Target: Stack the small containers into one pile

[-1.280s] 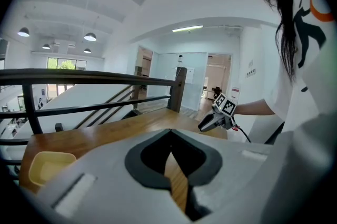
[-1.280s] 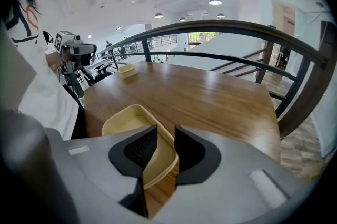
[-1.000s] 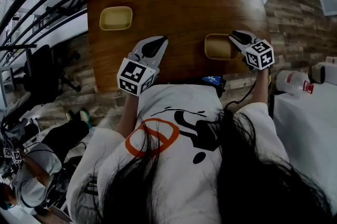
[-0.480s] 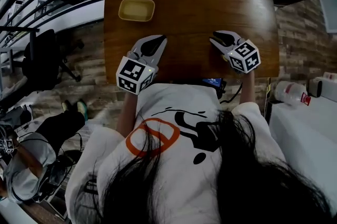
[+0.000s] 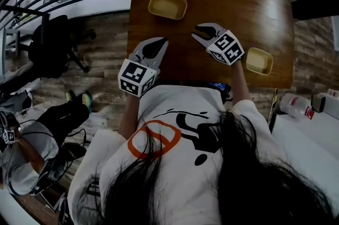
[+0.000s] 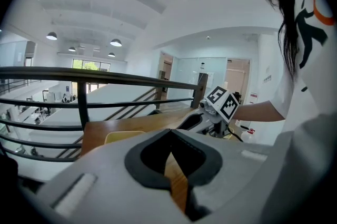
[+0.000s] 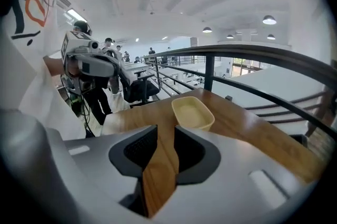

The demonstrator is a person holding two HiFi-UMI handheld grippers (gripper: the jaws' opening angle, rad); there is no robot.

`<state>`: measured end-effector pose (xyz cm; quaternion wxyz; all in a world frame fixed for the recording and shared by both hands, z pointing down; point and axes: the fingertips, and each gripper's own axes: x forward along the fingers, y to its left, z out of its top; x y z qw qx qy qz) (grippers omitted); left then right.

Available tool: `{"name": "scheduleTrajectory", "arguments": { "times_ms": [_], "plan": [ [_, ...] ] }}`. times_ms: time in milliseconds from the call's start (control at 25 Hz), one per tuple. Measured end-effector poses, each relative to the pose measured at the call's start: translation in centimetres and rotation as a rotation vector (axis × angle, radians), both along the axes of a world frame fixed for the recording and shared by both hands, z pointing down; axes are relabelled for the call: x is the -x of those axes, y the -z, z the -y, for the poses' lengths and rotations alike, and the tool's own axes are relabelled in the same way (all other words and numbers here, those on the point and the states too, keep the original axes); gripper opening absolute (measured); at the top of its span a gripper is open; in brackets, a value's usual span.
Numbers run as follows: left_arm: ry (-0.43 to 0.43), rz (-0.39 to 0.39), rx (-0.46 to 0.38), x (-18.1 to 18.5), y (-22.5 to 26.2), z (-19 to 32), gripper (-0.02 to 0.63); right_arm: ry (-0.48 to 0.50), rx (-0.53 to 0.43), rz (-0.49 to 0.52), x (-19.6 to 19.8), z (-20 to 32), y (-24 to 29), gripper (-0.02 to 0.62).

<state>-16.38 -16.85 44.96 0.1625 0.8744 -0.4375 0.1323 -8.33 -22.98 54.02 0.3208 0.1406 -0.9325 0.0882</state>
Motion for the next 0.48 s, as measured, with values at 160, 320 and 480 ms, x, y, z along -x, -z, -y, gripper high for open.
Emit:
{"name": "scheduleTrajectory", "arguments": {
  "times_ms": [160,320,480],
  "plan": [
    [0.039,-0.001,0.016,3.2,-0.6,-0.8,0.0,0.045,-0.064,-0.057,4.6,1.4,-1.6,0.121],
    [0.082,0.003,0.043,6.0,-1.8,-1.8,0.0,0.075,-0.068,-0.115,7.7,3.0,-4.2,0.121],
    [0.136,0.003,0.061,8.7,-2.7,-3.1,0.0,0.098,-0.093,-0.227,8.8,4.6,-7.0,0.121]
  ]
}}
